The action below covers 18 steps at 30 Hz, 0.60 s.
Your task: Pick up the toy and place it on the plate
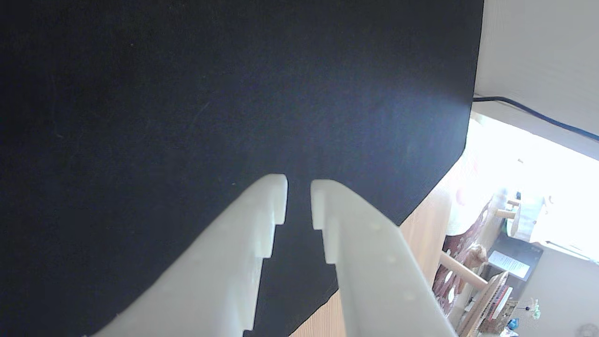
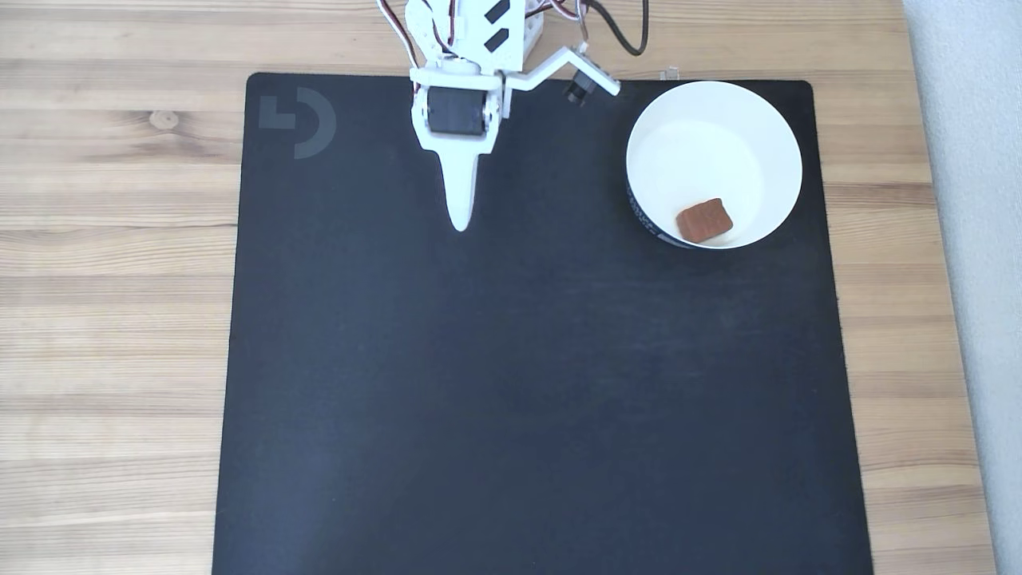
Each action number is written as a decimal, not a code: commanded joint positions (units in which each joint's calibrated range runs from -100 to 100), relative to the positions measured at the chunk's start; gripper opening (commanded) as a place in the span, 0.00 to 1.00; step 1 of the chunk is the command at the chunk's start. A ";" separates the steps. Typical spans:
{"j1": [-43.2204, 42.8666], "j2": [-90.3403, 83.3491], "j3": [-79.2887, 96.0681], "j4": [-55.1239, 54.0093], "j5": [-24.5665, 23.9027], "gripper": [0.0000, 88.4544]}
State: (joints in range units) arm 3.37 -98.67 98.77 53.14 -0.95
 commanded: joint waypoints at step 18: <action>0.02 -0.67 0.78 -0.14 0.07 0.03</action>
State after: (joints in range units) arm 3.29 -98.67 98.77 53.14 -0.95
